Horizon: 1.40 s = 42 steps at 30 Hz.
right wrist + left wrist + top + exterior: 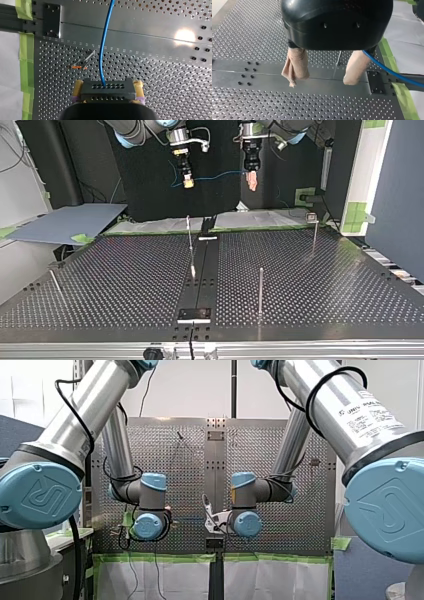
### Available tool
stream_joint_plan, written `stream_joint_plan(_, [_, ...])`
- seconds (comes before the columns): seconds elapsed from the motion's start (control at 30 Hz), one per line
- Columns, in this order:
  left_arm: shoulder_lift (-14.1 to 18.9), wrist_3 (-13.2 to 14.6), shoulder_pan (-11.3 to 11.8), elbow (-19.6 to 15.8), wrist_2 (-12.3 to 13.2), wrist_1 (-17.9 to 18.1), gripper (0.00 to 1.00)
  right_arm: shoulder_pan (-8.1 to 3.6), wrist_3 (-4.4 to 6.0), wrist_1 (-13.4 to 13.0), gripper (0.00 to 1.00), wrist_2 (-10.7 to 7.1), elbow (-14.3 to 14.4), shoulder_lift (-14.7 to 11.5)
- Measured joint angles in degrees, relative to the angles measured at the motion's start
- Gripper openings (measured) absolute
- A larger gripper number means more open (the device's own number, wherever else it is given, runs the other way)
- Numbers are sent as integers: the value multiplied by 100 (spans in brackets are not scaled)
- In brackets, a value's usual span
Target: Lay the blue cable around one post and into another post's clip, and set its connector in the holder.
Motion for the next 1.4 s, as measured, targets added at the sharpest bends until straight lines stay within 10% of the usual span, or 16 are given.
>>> stream_joint_plan(0.8, [1014, -545, -854, 228, -192, -1163, 100, -102, 1114, 1124, 2, 153, 100, -1124])
stream_joint_plan(1.4, [1815, -936, -573, 969, -663, -1908, 100, -166, 1059, 2002, 2, 168, -642, -2005])
